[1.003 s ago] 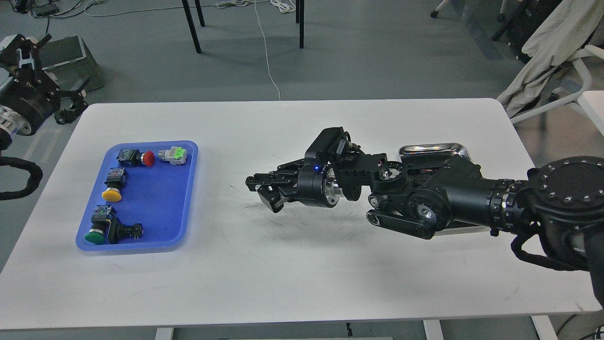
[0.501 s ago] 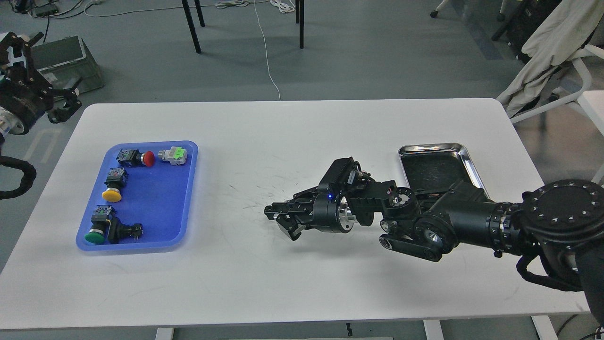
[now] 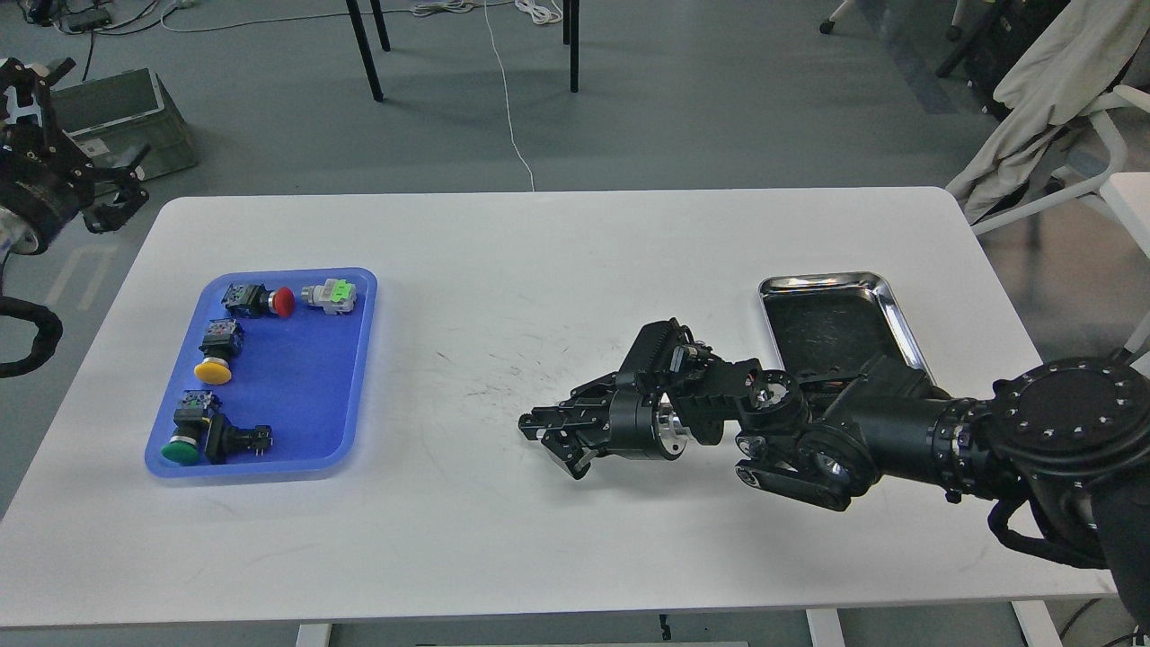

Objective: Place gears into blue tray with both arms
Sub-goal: 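Carry the black gear toward the table centre and lower it, then open the right gripper to release the gear and lift away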

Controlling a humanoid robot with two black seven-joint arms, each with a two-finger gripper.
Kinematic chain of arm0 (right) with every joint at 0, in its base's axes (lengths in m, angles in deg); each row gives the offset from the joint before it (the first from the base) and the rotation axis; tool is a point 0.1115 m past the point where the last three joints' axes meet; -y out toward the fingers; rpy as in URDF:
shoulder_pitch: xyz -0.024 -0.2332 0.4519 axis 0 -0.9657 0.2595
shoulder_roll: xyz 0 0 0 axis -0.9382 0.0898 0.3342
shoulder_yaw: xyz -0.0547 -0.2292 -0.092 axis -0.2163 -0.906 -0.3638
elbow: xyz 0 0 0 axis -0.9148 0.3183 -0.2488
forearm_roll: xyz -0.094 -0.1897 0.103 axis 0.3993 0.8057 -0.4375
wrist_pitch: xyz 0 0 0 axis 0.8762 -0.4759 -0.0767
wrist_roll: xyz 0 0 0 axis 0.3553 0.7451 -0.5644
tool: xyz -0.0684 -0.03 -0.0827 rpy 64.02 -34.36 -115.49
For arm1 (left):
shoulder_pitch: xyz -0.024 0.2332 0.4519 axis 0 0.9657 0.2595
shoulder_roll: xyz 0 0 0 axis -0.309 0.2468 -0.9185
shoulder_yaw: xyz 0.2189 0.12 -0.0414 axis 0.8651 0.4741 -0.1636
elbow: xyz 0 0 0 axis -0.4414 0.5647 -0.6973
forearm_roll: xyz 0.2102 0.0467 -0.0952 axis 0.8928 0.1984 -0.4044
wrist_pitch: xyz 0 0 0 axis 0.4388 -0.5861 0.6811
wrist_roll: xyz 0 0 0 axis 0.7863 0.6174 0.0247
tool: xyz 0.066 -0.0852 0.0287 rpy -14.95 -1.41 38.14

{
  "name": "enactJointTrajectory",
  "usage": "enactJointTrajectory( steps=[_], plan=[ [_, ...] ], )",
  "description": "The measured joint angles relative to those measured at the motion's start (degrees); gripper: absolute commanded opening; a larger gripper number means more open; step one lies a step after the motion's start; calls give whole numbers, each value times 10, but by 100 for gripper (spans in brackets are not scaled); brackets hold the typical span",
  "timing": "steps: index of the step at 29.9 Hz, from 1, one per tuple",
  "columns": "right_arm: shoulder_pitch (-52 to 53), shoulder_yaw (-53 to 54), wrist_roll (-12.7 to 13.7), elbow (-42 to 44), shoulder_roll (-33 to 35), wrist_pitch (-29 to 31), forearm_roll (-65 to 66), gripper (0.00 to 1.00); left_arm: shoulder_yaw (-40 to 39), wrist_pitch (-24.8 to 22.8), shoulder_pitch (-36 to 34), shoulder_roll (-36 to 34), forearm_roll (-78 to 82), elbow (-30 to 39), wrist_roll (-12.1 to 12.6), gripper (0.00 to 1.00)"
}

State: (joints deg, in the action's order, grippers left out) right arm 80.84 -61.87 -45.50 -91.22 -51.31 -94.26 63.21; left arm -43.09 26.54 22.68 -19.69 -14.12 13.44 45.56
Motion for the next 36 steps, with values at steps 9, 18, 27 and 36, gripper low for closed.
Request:
enactJointTrajectory(
  steps=[9, 18, 27, 36],
  plan=[
    [-3, 1, 1, 12, 0, -26, 0, 0, -1, 0, 0, -11, 0, 20, 0, 99],
    [-1, 14, 1, 4, 0, -62, 0, 0, -1, 0, 0, -19, 0, 24, -1, 99],
    [-3, 14, 0, 2, 0, -75, 20, 3, -2, 0, 0, -21, 0, 24, -1, 99],
    [-12, 14, 4, 5, 0, -68, 22, 41, -2, 0, 0, -21, 0, 24, -1, 99]
  ],
)
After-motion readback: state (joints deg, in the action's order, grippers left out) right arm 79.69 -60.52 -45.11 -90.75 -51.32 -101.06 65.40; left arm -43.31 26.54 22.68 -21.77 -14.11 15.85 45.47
